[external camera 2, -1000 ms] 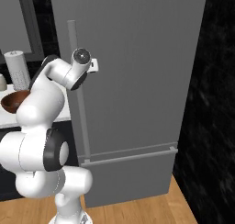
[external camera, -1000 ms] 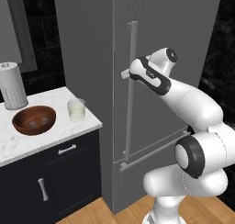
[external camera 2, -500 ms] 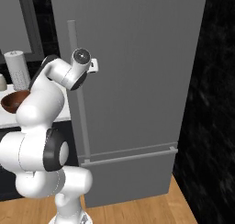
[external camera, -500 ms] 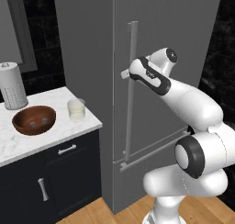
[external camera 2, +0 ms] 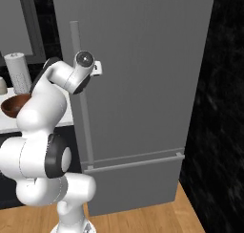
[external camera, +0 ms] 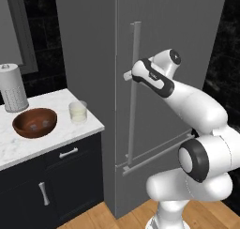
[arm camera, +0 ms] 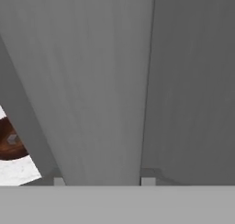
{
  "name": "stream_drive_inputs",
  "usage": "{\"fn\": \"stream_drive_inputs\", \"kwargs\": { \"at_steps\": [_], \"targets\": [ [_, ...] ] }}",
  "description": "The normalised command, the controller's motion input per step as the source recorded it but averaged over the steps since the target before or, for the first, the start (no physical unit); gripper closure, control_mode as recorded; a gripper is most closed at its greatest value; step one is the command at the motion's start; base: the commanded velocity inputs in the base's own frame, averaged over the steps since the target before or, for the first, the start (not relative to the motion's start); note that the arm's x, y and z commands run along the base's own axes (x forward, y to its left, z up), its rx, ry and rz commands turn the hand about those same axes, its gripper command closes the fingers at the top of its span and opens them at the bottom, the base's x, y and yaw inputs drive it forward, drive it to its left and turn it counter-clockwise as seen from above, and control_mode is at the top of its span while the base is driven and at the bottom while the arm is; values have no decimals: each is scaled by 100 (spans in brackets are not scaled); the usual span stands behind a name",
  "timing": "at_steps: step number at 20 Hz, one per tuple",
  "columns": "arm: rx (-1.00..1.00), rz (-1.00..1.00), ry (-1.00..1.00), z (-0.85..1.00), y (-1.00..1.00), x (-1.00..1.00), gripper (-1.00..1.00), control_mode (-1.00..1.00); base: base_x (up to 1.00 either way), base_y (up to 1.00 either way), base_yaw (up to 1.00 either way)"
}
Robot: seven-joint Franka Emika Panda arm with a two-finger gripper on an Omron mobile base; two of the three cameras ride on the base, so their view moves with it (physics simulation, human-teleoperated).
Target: Grab a lemon wedge from the fridge and one ice cube from the ice bowl, and put them in the glass of lemonade.
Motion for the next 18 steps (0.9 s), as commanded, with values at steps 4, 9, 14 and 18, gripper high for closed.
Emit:
{"fn": "stream_drive_inputs", "kwargs": {
  "at_steps": [4,9,14,18],
  "targets": [
    [0,-5,0,0,-66,18,100,-100,0,0,0],
    [1,-7,0,0,-98,1,100,-100,0,0,0],
    [6,-9,0,0,-100,0,100,-100,0,0,0],
    [11,-11,0,1,-100,0,100,-100,0,0,0]
  ]
}}
